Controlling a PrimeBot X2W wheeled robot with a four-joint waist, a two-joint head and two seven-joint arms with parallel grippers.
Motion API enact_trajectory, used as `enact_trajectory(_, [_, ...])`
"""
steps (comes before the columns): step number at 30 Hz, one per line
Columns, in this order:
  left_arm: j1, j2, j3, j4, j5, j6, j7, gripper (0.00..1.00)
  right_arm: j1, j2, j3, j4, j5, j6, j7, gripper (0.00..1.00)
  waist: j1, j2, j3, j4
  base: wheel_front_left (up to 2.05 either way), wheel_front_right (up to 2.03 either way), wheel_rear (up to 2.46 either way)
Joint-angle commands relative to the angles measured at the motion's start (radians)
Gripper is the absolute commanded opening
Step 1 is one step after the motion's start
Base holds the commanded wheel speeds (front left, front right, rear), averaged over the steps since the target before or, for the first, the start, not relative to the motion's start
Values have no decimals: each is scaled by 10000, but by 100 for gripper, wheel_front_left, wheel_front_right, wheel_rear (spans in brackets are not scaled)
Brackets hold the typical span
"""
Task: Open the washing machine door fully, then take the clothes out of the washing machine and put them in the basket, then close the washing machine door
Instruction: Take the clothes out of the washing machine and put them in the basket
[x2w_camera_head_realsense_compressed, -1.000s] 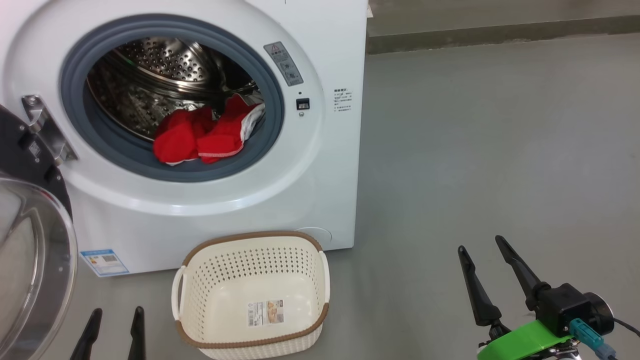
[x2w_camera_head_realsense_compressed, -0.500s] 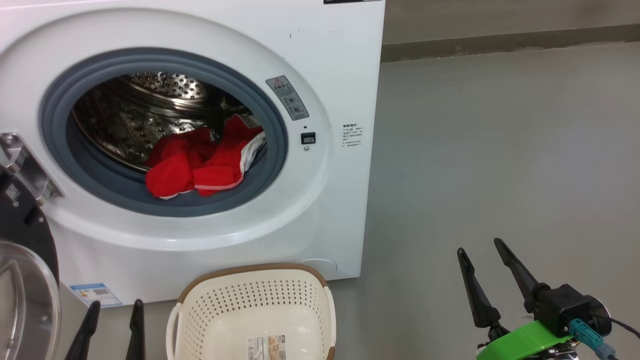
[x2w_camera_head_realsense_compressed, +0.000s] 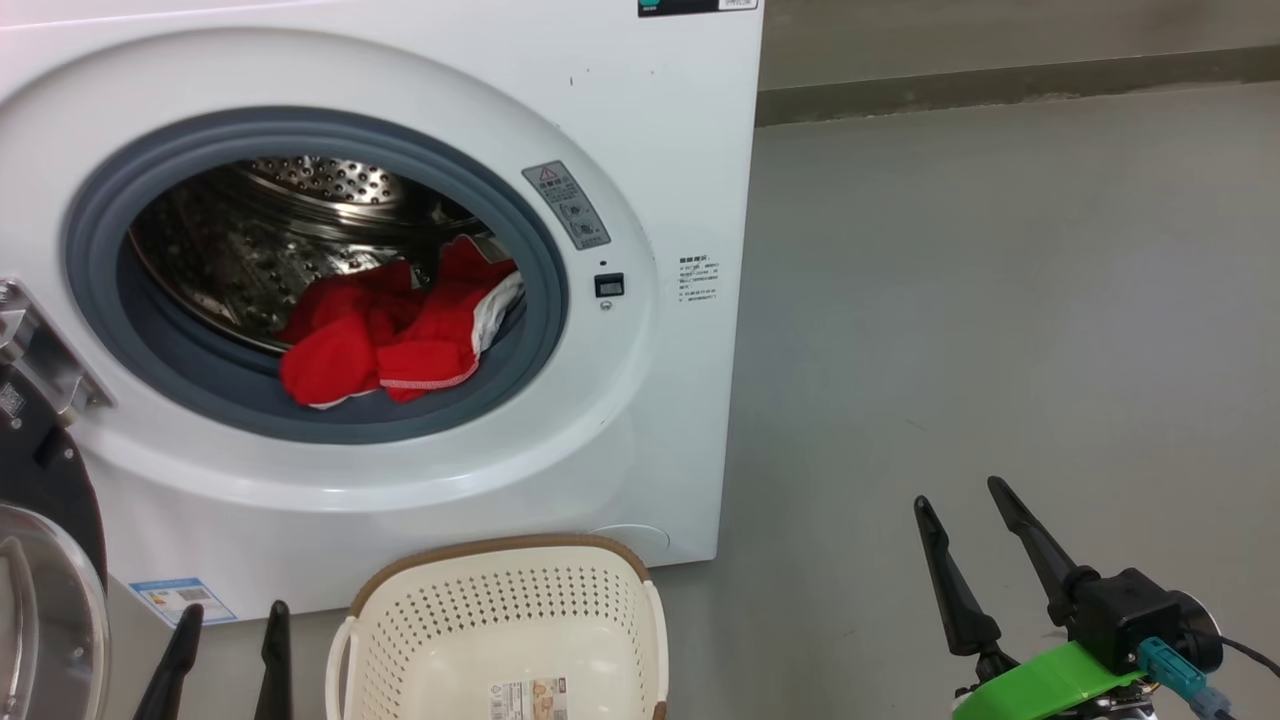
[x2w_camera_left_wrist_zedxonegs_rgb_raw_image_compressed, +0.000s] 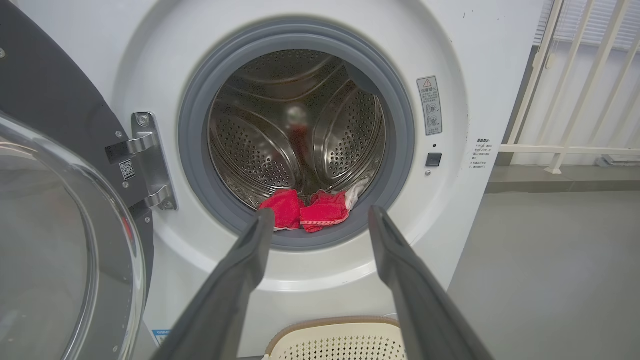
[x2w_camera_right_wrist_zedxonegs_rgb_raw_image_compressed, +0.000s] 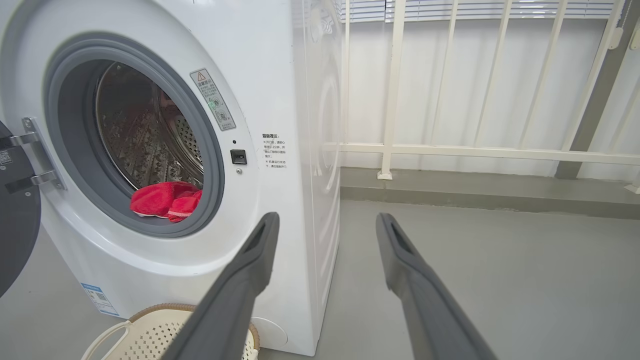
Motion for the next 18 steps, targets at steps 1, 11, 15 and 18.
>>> enact_trajectory(1, [-446,107,361,-187,31,-17,-120,100,-297,-37,274,-229,-4,48,-65,100,0,0,-4,-5,0,0,0])
enact_trajectory(11, [-494,104,278,-27,64,-41,-120,100,-321,-37,366,-220,26,48,-65,100,0,0,20,56,0,0,0])
enact_trajectory(15, [-731,209,211,99,35,-49,-120,100,-329,-37,396,-236,7,48,-65,100,0,0,187,160,0,0,0])
enact_trajectory(18, [-1005,227,162,204,59,-51,-120,100,-382,-37,426,-254,-34,48,-65,100,0,0,379,216,0,0,0])
